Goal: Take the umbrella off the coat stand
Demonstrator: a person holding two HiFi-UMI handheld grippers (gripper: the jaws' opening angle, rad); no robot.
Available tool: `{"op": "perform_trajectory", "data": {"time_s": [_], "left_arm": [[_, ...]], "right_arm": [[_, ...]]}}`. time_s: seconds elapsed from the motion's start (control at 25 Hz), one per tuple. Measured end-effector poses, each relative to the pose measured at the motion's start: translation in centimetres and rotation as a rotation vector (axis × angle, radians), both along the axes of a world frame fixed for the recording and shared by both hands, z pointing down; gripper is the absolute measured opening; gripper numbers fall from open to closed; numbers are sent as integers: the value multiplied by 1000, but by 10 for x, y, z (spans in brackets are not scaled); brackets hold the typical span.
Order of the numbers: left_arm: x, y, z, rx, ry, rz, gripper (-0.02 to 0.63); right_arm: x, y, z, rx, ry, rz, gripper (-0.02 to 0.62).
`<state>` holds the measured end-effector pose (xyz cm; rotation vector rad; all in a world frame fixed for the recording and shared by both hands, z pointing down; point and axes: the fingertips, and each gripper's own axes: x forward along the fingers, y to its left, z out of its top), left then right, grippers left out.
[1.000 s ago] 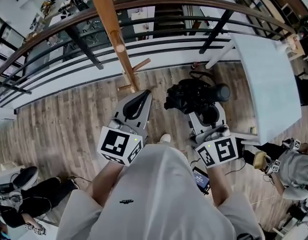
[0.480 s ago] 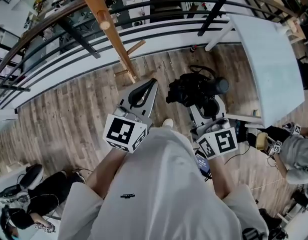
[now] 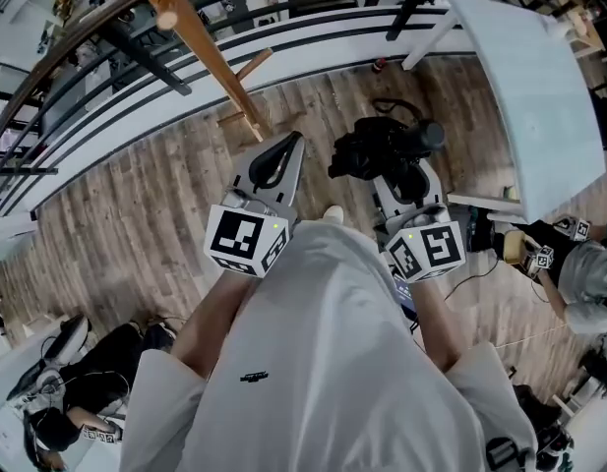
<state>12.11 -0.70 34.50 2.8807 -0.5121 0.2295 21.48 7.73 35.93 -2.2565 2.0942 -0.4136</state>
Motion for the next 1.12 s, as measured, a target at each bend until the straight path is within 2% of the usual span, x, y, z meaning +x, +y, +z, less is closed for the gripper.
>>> {"op": "perform_trajectory", "data": {"time_s": [0.28,0.4,0.56,0.68,1.12], "left_arm": [[14,24,17,-30,29,-27,25],[18,37,24,-50,41,-37,25],[21,57,36,-79,40,-39,25],[22,69,36,-82,29,-33,25],[53,105,36,-74,7,28,25]], "right_arm": [[6,26,20,-15,-24,-34,247],[7,39,24,-34,21,-35,247],[2,55,26,-49,73,-13,247],[-3,64,23,-39,75,-6,247],[20,97,18,-40,111,98,247]]}}
